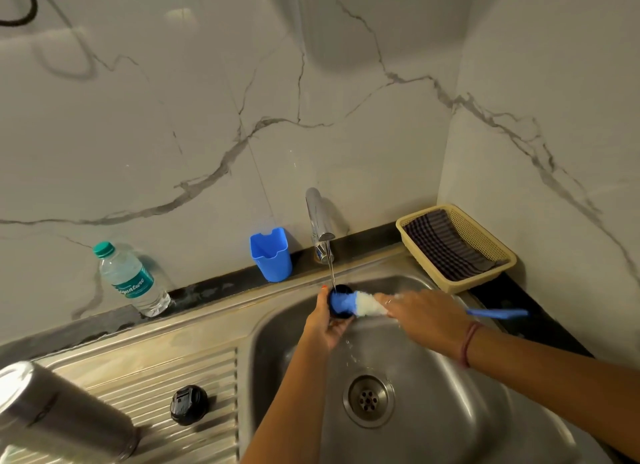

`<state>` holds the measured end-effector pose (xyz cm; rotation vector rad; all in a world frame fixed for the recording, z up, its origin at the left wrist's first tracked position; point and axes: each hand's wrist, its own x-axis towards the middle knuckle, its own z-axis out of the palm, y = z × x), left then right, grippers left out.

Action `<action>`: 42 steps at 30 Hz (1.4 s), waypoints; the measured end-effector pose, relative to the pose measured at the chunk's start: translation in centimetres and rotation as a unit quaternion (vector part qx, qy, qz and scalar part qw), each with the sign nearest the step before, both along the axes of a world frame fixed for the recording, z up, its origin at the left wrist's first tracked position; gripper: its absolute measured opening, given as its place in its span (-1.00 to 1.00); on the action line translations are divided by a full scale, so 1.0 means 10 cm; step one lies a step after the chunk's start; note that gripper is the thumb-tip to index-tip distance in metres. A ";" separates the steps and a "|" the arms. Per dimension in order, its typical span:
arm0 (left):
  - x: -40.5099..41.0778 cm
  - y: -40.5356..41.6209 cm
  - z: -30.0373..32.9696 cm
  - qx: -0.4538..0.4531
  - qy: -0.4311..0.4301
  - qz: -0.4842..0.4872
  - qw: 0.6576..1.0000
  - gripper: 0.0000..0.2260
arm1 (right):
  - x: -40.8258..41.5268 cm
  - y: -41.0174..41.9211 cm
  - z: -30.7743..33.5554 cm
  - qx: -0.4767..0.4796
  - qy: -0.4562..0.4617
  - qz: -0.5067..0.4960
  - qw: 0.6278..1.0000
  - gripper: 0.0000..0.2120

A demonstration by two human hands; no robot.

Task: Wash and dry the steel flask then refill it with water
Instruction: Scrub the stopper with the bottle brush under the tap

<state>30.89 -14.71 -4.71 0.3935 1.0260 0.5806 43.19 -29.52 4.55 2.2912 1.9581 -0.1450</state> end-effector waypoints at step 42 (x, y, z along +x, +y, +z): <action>-0.03 -0.11 -0.01 -0.006 -0.059 0.040 0.997 -0.63 | -0.04 0.02 -0.26 0.056 0.103 -0.036 0.993 -0.69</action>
